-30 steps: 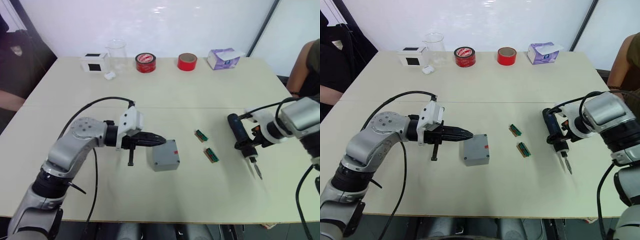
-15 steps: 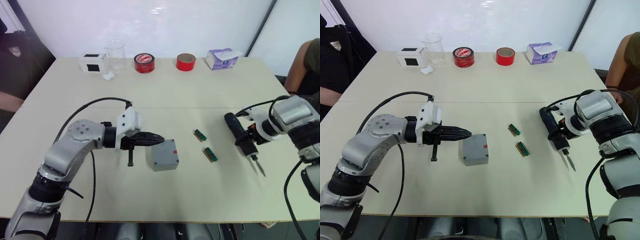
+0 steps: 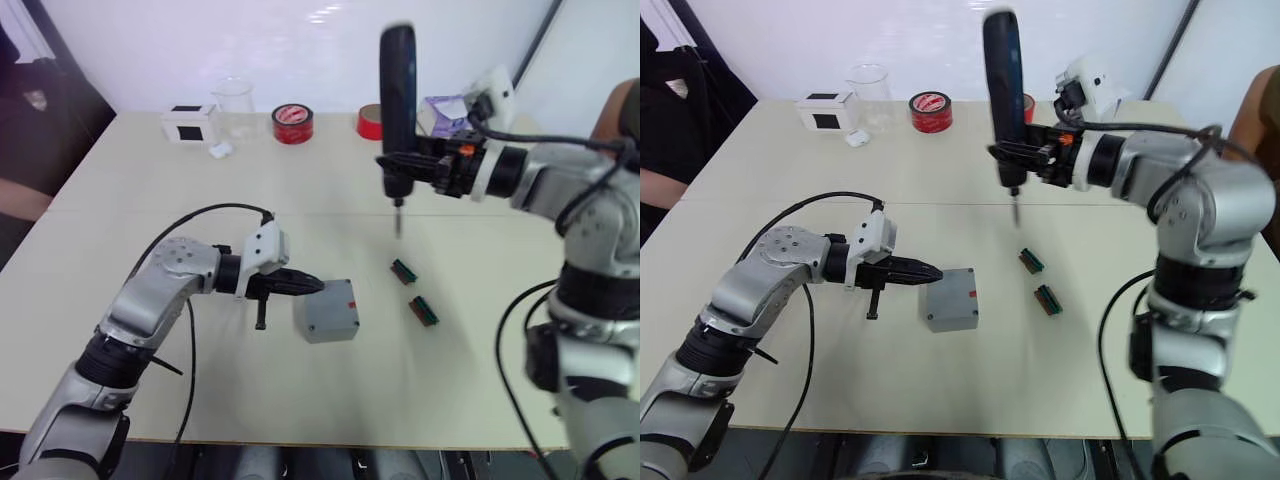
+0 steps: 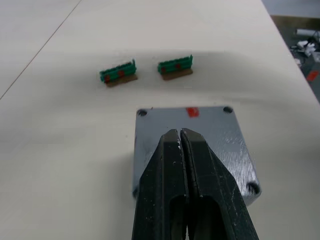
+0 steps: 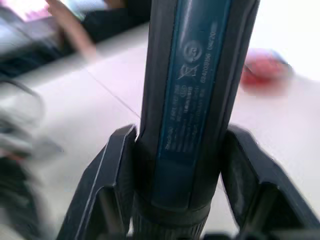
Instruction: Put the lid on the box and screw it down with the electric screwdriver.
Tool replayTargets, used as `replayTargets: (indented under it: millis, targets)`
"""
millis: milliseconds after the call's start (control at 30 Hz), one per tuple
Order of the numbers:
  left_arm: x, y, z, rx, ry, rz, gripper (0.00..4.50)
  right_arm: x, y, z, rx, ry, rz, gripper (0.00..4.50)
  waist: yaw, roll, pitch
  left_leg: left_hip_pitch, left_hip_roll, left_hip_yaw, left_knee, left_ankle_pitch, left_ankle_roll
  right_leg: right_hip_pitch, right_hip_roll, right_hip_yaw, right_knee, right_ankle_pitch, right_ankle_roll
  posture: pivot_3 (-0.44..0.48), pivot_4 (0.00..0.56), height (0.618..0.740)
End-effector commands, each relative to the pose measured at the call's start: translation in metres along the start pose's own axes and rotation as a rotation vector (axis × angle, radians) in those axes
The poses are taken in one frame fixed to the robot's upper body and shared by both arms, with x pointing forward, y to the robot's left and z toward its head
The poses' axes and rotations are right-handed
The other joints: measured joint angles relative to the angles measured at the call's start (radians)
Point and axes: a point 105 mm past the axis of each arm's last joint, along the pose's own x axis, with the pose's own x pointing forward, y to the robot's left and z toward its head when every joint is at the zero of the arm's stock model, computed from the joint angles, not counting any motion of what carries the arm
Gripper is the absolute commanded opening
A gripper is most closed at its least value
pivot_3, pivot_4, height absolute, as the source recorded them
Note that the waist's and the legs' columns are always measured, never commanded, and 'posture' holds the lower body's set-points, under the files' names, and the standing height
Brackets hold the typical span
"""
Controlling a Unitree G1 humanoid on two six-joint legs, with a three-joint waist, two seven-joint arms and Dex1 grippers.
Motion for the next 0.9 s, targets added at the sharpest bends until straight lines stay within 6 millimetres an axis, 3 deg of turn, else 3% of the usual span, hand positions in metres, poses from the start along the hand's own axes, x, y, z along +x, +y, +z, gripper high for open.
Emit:
replayTargets:
  millis: [33,167,467,700,900]
  targets:
    - [-0.001,0.004,0.004,0.023,-0.004,-0.013,0.00,-0.007,0.015,0.022,-0.099,-0.221,-0.045,1.84,0.005,0.000,0.000,0.000,0.000,0.000,0.001,0.000,0.000,0.001,-0.001,0.001,0.000,0.000,0.000,0.000,0.150,0.740]
    - [0.008,0.007,0.002,0.001,-0.018,-0.035,0.00,-0.003,0.039,0.001,-0.133,-0.291,0.006,1.84,0.009,-0.001,0.000,0.000,-0.002,0.001,0.001,0.000,0.000,0.002,-0.002,0.001,-0.001,0.000,0.000,0.000,0.150,0.740]
    - [0.026,0.002,-0.004,-0.035,-0.025,-0.097,0.00,0.002,0.063,-0.028,-0.134,-0.295,0.037,1.84,-0.013,-0.001,0.000,0.001,-0.001,0.001,0.001,0.000,0.000,0.001,0.001,0.001,0.000,0.000,0.000,0.000,0.150,0.740]
    - [0.026,-0.001,-0.034,-0.039,0.082,-0.086,0.00,0.002,0.073,-0.044,-0.115,-0.277,0.041,1.84,-0.015,-0.001,0.000,0.002,-0.001,0.000,0.001,0.000,0.000,0.002,0.001,0.001,0.001,0.000,0.000,0.000,0.150,0.740]
    - [0.021,-0.001,-0.035,-0.036,0.089,-0.083,0.00,0.001,0.076,-0.059,-0.124,-0.257,0.028,1.84,-0.016,-0.001,-0.001,0.004,-0.001,0.000,0.001,0.000,0.000,0.004,0.001,0.001,0.000,0.000,0.000,0.000,0.150,0.740]
